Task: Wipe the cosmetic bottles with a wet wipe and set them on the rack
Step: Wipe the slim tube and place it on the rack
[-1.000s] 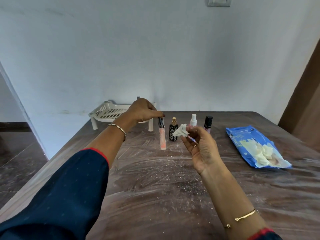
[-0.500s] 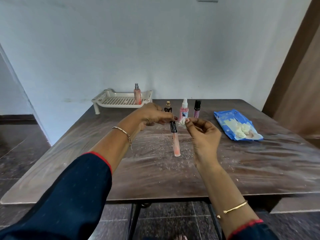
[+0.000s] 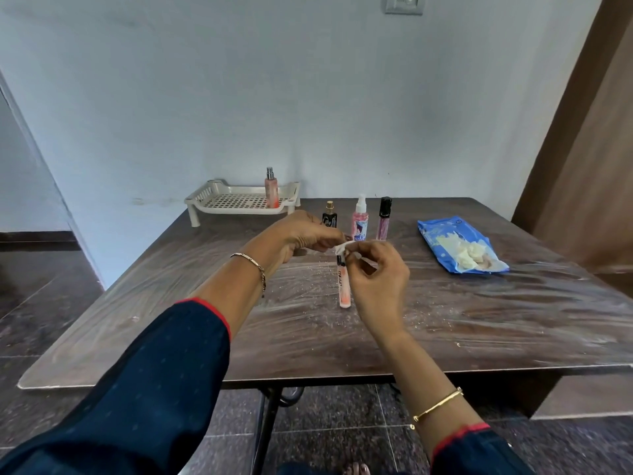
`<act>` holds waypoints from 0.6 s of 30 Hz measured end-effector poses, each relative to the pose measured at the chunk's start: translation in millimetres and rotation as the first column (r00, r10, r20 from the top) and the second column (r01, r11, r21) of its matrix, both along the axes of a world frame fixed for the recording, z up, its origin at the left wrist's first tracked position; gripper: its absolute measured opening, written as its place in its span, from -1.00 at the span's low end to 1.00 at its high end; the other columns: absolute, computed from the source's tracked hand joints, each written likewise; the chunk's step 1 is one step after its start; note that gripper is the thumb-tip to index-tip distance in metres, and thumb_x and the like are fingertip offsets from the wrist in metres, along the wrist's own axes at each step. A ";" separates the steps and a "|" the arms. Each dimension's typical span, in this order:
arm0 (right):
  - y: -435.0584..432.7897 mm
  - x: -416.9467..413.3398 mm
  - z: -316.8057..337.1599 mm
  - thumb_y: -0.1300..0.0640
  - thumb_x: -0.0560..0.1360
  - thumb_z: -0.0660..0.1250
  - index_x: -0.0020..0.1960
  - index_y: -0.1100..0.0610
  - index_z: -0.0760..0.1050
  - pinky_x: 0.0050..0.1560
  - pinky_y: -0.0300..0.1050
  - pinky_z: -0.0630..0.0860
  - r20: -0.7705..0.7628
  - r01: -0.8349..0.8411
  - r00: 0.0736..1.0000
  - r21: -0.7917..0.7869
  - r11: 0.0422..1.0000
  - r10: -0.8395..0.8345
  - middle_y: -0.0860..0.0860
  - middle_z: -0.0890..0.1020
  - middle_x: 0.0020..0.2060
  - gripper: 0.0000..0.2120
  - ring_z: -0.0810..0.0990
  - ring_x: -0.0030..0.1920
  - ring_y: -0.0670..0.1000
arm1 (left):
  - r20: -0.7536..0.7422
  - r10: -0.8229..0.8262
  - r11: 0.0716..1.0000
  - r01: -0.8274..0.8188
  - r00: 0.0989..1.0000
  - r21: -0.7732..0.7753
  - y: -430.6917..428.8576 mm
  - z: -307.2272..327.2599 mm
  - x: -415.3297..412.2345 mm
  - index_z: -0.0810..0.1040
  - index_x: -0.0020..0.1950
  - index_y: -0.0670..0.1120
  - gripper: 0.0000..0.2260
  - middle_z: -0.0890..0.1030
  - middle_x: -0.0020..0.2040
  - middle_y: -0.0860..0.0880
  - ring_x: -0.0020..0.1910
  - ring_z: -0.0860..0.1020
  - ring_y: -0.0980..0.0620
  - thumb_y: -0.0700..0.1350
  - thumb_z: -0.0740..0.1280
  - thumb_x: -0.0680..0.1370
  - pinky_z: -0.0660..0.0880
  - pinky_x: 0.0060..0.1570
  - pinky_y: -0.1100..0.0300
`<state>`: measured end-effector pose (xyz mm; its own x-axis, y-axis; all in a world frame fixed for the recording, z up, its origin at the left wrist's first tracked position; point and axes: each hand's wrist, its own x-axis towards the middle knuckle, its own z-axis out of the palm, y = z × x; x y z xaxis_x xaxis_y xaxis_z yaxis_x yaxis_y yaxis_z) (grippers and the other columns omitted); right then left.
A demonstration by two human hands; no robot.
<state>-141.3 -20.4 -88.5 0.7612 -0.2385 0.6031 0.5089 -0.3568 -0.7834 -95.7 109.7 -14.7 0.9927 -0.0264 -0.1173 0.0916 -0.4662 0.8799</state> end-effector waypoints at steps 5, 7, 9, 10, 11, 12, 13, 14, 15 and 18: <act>0.0 7.9 -2.7 0.30 0.44 0.42 -0.06 0.17 0.64 -0.05 -0.31 0.57 0.097 0.057 0.994 -0.140 0.988 -0.044 -0.06 0.59 -0.11 -0.90 0.58 -0.13 -0.15 | -0.078 0.001 0.999 -0.004 0.997 -0.047 2.0 -2.8 5.1 0.58 -0.47 -0.04 -0.75 0.66 -0.29 0.00 -0.13 0.58 0.05 -0.02 0.53 0.36 0.36 -0.17 0.17; -0.1 12.1 -4.2 0.28 0.44 0.43 -0.06 0.19 0.65 -0.10 -0.30 0.58 0.128 0.085 0.990 -0.230 0.970 -0.056 -0.05 0.60 -0.12 -0.91 0.57 -0.18 -0.15 | -0.106 0.004 0.998 -0.011 0.994 -0.069 3.2 -4.3 6.9 0.58 -0.43 -0.02 -0.77 0.65 -0.28 0.01 -0.14 0.57 0.07 0.00 0.54 0.34 0.38 -0.22 0.21; -0.7 16.6 -4.8 0.26 0.43 0.44 -0.07 0.20 0.65 -0.14 -0.25 0.59 0.158 0.111 0.985 -0.324 0.940 -0.062 -0.02 0.62 -0.13 -0.91 0.55 -0.21 -0.13 | -0.114 0.015 0.997 -0.024 0.993 -0.079 4.1 -5.0 9.0 0.57 -0.36 -0.02 -0.79 0.64 -0.28 0.02 -0.18 0.55 0.11 0.01 0.54 0.34 0.40 -0.22 0.22; -1.2 17.8 -4.4 0.26 0.42 0.45 -0.07 0.20 0.65 -0.14 -0.23 0.58 0.159 0.113 0.986 -0.366 0.924 -0.058 -0.01 0.63 -0.14 -0.91 0.54 -0.22 -0.13 | -0.115 0.018 0.996 -0.027 0.993 -0.080 4.4 -5.5 10.5 0.57 -0.34 -0.02 -0.79 0.64 -0.27 0.02 -0.20 0.55 0.12 0.01 0.54 0.34 0.40 -0.22 0.22; -1.8 18.4 -4.4 0.25 0.41 0.46 -0.08 0.20 0.65 -0.14 -0.22 0.58 0.151 0.109 0.987 -0.405 0.908 -0.051 -0.01 0.63 -0.14 -0.91 0.54 -0.23 -0.12 | -0.115 0.018 0.996 -0.028 0.993 -0.079 4.8 -5.9 11.8 0.56 -0.33 -0.03 -0.79 0.63 -0.27 0.02 -0.21 0.56 0.13 0.01 0.55 0.34 0.41 -0.22 0.23; -2.4 18.7 -5.0 0.25 0.40 0.46 -0.09 0.20 0.65 -0.14 -0.21 0.58 0.139 0.099 0.989 -0.435 0.895 -0.042 -0.02 0.63 -0.15 -0.91 0.55 -0.24 -0.11 | -0.114 0.021 0.997 -0.030 0.993 -0.077 5.3 -6.6 13.3 0.55 -0.32 -0.04 -0.78 0.63 -0.27 0.02 -0.23 0.56 0.14 0.01 0.55 0.34 0.41 -0.23 0.23; -3.4 18.4 -6.5 0.25 0.39 0.47 -0.10 0.19 0.65 -0.15 -0.20 0.59 0.124 0.088 0.992 -0.455 0.886 -0.035 -0.02 0.63 -0.15 -0.91 0.56 -0.24 -0.10 | -0.114 0.025 0.997 -0.034 0.993 -0.075 5.9 -7.2 14.8 0.55 -0.32 -0.04 -0.78 0.62 -0.27 0.02 -0.23 0.56 0.14 0.01 0.55 0.34 0.41 -0.23 0.23; -4.6 17.7 -9.1 0.25 0.39 0.47 -0.11 0.19 0.65 -0.16 -0.17 0.59 0.104 0.076 0.994 -0.468 0.880 -0.031 -0.03 0.62 -0.16 -0.92 0.57 -0.25 -0.08 | -0.113 0.030 0.997 -0.038 0.993 -0.073 6.8 -7.9 16.2 0.55 -0.32 -0.04 -0.78 0.62 -0.28 0.02 -0.23 0.56 0.13 0.01 0.55 0.34 0.41 -0.22 0.23; -5.9 16.6 -12.7 0.25 0.38 0.47 -0.13 0.18 0.64 -0.17 -0.14 0.60 0.083 0.067 0.996 -0.483 0.873 -0.030 -0.03 0.62 -0.17 -0.93 0.58 -0.26 -0.07 | -0.114 0.032 0.997 -0.040 0.993 -0.071 7.7 -8.7 17.5 0.54 -0.32 -0.04 -0.78 0.62 -0.28 0.01 -0.22 0.56 0.12 0.01 0.55 0.34 0.41 -0.22 0.23; -9.7 9.6 -23.6 0.24 0.39 0.46 -0.14 0.16 0.64 -0.17 -0.08 0.59 0.003 0.035 0.999 -0.539 0.842 -0.040 -0.03 0.61 -0.19 -0.95 0.57 -0.26 -0.04 | -0.126 0.024 0.997 -0.032 0.992 -0.066 10.8 -9.1 19.5 0.55 -0.32 -0.05 -0.77 0.62 -0.28 0.01 -0.21 0.56 0.11 0.01 0.55 0.34 0.42 -0.20 0.22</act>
<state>-131.7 -30.1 -112.1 0.7636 0.0940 0.6388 0.4813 -0.7424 -0.4660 -76.3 120.6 -23.8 0.9708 -0.0107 -0.2397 0.2154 -0.4018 0.8900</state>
